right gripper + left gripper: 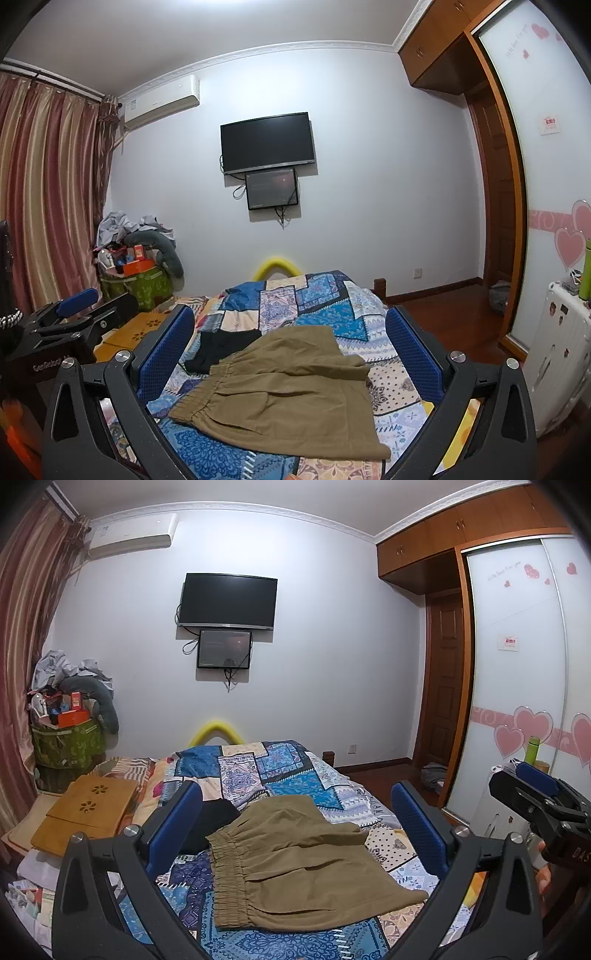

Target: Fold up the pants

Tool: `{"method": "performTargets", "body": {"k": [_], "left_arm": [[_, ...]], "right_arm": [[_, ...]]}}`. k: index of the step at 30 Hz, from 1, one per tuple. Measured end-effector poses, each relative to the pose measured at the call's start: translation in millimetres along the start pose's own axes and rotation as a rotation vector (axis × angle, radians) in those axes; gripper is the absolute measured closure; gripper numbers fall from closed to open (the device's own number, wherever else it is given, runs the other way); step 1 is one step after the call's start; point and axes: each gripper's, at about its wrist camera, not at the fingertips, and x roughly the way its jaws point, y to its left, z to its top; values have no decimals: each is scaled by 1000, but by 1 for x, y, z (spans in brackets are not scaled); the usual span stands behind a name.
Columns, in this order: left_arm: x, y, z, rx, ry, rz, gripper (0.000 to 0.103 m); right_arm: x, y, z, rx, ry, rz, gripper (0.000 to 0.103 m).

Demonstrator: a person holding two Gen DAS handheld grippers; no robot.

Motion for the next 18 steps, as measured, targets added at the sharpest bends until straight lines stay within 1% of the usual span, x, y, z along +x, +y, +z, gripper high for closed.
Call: {"method": "performTargets", "body": {"k": [6, 18], "left_arm": [[3, 0, -1, 13, 0, 5, 0], [6, 1, -2, 6, 2, 11, 0]], "right_arm": [[-1, -3, 2, 3, -9, -1, 0], [-1, -5, 2, 4, -6, -5, 0]]}}
